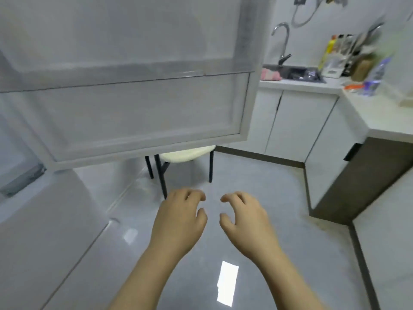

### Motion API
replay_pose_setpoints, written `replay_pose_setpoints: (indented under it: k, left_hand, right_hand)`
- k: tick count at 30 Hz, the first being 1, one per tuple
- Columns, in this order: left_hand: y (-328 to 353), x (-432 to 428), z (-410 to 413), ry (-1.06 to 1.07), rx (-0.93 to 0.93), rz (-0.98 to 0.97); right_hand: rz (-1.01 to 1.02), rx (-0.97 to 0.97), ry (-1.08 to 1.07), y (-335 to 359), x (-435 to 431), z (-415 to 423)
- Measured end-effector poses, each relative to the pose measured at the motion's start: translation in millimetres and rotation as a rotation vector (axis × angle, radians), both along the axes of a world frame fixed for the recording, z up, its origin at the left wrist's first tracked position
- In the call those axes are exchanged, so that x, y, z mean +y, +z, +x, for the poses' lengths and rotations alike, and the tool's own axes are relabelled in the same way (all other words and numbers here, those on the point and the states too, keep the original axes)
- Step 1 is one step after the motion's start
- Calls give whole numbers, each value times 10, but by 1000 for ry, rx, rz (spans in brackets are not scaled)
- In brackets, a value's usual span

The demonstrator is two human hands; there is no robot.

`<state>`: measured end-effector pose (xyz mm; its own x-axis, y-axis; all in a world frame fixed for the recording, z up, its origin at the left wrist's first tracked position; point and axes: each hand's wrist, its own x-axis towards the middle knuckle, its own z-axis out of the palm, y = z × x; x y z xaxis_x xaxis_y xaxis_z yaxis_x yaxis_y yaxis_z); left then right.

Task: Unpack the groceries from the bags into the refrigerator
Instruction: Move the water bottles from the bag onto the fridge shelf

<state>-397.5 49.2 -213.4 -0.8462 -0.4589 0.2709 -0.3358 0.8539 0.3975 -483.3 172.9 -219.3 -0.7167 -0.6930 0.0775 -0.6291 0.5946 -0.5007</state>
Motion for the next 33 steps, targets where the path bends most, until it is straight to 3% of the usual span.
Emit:
replay_pose_setpoints:
  k: [15,25,33]
  left_hand:
    - [-223,2962,-1525,-645,-108,28]
    - [-154,4675,-2092,-1157,-47,-43]
    - [-31,5893,-2648,-1445,-22,-71]
  right_hand:
    - [54,-55,-693,-88,3206,-500]
    - [40,-43,-1145,-67,4677,-388]
    - [35,8,-1426,49,5612,-684]
